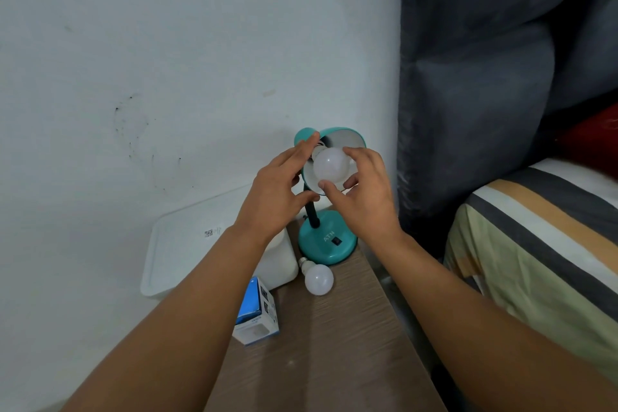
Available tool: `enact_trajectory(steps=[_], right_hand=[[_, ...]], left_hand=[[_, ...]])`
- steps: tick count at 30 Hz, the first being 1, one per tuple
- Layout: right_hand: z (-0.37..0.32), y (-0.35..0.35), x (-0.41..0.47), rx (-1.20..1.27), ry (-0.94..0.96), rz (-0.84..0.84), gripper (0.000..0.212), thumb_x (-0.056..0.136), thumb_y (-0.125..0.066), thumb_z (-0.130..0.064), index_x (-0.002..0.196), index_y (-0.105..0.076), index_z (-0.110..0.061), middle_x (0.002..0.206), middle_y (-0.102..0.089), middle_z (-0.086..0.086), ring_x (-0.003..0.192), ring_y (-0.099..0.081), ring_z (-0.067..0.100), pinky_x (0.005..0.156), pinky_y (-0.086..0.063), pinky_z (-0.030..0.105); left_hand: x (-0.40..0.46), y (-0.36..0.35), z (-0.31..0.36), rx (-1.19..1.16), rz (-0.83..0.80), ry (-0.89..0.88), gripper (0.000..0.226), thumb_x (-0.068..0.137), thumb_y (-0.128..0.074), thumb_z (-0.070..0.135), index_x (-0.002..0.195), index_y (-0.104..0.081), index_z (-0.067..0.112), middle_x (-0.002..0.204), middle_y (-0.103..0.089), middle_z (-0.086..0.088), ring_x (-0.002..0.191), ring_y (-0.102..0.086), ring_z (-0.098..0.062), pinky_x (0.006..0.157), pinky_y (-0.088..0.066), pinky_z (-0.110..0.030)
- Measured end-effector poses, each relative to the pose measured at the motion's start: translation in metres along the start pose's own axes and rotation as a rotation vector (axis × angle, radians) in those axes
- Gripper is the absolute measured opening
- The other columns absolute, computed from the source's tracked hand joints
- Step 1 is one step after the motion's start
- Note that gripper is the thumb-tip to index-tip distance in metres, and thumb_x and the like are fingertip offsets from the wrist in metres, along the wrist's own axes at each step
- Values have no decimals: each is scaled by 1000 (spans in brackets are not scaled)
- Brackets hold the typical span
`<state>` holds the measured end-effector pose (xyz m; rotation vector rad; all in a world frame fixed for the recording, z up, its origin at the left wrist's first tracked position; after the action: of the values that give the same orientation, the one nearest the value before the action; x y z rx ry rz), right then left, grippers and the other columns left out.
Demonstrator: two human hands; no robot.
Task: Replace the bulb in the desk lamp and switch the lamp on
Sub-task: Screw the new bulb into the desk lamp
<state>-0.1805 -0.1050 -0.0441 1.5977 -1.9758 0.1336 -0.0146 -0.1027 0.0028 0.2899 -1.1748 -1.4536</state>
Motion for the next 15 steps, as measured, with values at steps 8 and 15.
enact_trajectory(steps=[8,15], right_hand=[[-1,-1,0,57,25,2,55,85,-73,-36,134,-48,-27,129,-50,-3,84,-63,10,75,-59,29],[3,-3,-2,100,5,-61,70,79,-78,-22,138,-42,-26,129,-46,-7,80,-64,10,72,-55,16]], left_hand=[[-1,0,0,-46,-8,7,105,76,-86,8,153,-27,48,141,-55,2,111,-62,-16,98,-55,-35],[0,0,1,-52,-5,15,105,76,-87,8,152,-28,49,143,-54,2,112,-62,-15,99,-55,-34]])
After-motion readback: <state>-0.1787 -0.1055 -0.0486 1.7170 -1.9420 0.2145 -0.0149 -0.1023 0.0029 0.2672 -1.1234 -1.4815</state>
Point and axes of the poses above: each hand's wrist, its own x-axis towards the middle knuckle, its own y-axis out of the back of the hand, z = x × y, the point moved 3 cm from there along x, towards the middle knuckle
